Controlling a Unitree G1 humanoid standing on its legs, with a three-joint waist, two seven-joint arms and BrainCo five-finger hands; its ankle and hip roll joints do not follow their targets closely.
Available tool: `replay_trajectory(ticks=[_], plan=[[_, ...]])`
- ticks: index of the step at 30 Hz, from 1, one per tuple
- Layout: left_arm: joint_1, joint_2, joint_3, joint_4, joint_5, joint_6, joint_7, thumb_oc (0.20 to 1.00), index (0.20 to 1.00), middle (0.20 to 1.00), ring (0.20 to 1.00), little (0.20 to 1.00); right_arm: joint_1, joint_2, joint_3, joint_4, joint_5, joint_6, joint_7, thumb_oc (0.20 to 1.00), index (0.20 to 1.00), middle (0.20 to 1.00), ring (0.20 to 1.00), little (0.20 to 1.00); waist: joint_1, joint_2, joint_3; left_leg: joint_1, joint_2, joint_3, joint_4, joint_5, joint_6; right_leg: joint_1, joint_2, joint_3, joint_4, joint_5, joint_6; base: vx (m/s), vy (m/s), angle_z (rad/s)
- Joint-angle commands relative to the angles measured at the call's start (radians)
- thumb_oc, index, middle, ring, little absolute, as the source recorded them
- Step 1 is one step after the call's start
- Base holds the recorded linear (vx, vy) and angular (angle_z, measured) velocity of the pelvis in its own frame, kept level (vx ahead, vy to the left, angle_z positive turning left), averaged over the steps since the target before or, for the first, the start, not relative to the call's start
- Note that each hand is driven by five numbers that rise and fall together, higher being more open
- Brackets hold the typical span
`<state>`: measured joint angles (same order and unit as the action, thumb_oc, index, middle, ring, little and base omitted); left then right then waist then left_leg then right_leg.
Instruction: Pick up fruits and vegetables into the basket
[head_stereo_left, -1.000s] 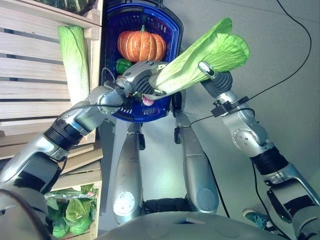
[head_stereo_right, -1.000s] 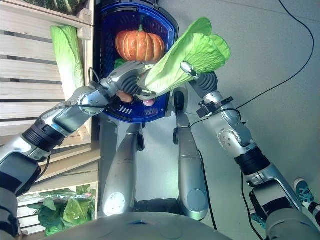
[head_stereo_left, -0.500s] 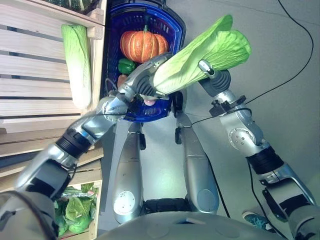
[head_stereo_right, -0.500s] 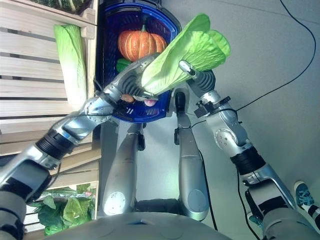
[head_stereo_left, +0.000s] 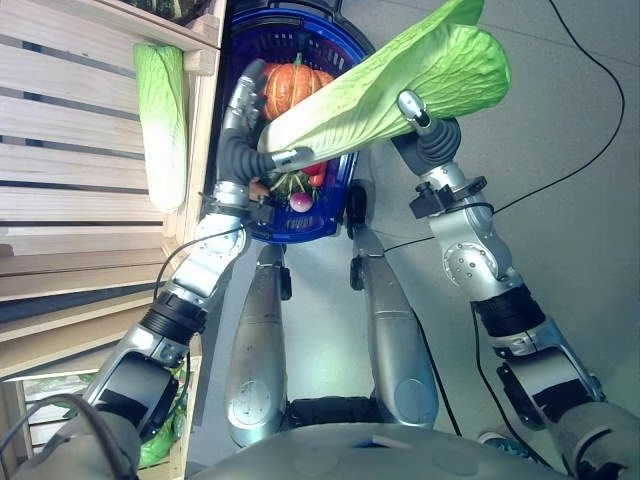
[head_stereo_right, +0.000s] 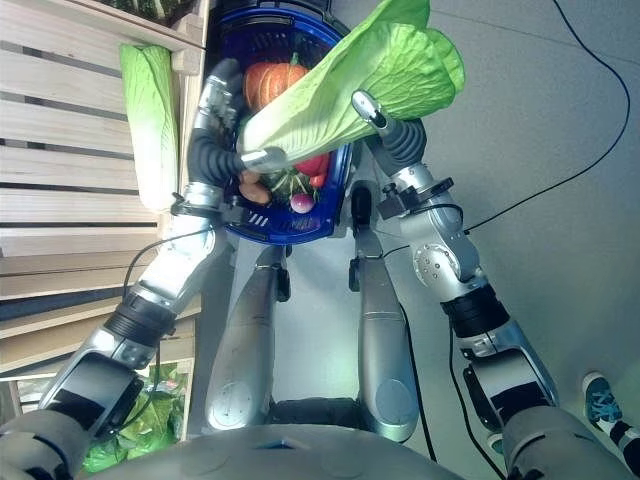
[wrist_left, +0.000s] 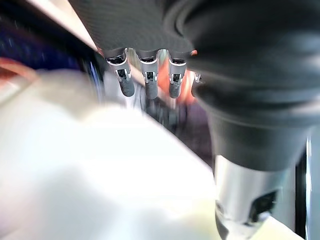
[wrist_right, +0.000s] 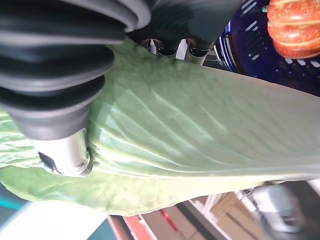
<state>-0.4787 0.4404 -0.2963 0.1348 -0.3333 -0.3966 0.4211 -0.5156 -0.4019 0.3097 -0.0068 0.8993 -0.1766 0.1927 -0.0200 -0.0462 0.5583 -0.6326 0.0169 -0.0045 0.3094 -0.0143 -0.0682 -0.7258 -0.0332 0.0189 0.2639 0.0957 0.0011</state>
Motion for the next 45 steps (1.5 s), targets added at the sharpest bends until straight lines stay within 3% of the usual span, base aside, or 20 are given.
replay_trajectory(ticks=[1, 12, 23, 35, 45], plan=[[-0.027, 0.007, 0.127, -0.012, -0.030, -0.064, 0.100, 1.000, 1.000, 1.000, 1.000, 1.000, 0.060, 0.016, -0.017, -0.148, -0.053, -0.007, 0.049, 0.200, 0.200, 0.200, 0.200, 0.200, -0.022, 0.027, -0.038, -0.017, -0.062, -0.011, -0.090, 0.051, 0.024, 0.075, 0.036, -0.082, 0.034, -0.116, 0.057, 0.00, 0.000, 0.00], [-0.075, 0.054, 0.230, 0.211, -0.026, -0.037, 0.213, 1.000, 1.000, 1.000, 1.000, 1.000, 0.041, -0.027, -0.063, -0.094, -0.169, -0.062, -0.025, 0.200, 0.200, 0.200, 0.200, 0.200, -0.036, 0.037, -0.038, -0.018, -0.057, -0.002, -0.077, 0.056, 0.017, 0.070, 0.039, -0.078, 0.053, -0.129, 0.046, 0.00, 0.036, 0.00], [-0.121, 0.092, 0.216, 0.460, 0.009, 0.025, 0.253, 1.000, 1.000, 1.000, 1.000, 1.000, -0.046, -0.084, -0.041, -0.028, -0.302, -0.104, -0.161, 0.200, 0.200, 0.200, 0.200, 0.200, -0.042, 0.051, -0.038, -0.008, -0.056, 0.001, -0.073, 0.056, 0.016, 0.071, 0.038, -0.077, 0.059, -0.135, 0.041, 0.00, 0.019, 0.00], [-0.175, 0.117, 0.147, 0.660, 0.044, 0.109, 0.199, 1.000, 1.000, 1.000, 1.000, 1.000, -0.298, -0.095, 0.105, 0.188, -0.324, 0.076, -0.245, 0.200, 0.200, 0.200, 0.200, 0.200, 0.001, 0.065, -0.038, -0.003, -0.059, -0.007, -0.047, 0.048, 0.012, 0.079, 0.028, -0.095, 0.078, -0.154, 0.030, 0.00, 0.000, 0.00], [-0.207, 0.107, 0.088, 0.752, 0.052, 0.103, 0.149, 1.000, 1.000, 1.000, 1.000, 1.000, -0.481, -0.072, 0.218, 0.443, -0.282, 0.224, -0.231, 0.200, 0.200, 0.200, 0.200, 0.200, 0.044, 0.078, -0.038, -0.011, -0.072, -0.026, -0.026, 0.044, 0.015, 0.071, 0.023, -0.112, 0.099, -0.159, 0.021, 0.01, -0.012, 0.05]])
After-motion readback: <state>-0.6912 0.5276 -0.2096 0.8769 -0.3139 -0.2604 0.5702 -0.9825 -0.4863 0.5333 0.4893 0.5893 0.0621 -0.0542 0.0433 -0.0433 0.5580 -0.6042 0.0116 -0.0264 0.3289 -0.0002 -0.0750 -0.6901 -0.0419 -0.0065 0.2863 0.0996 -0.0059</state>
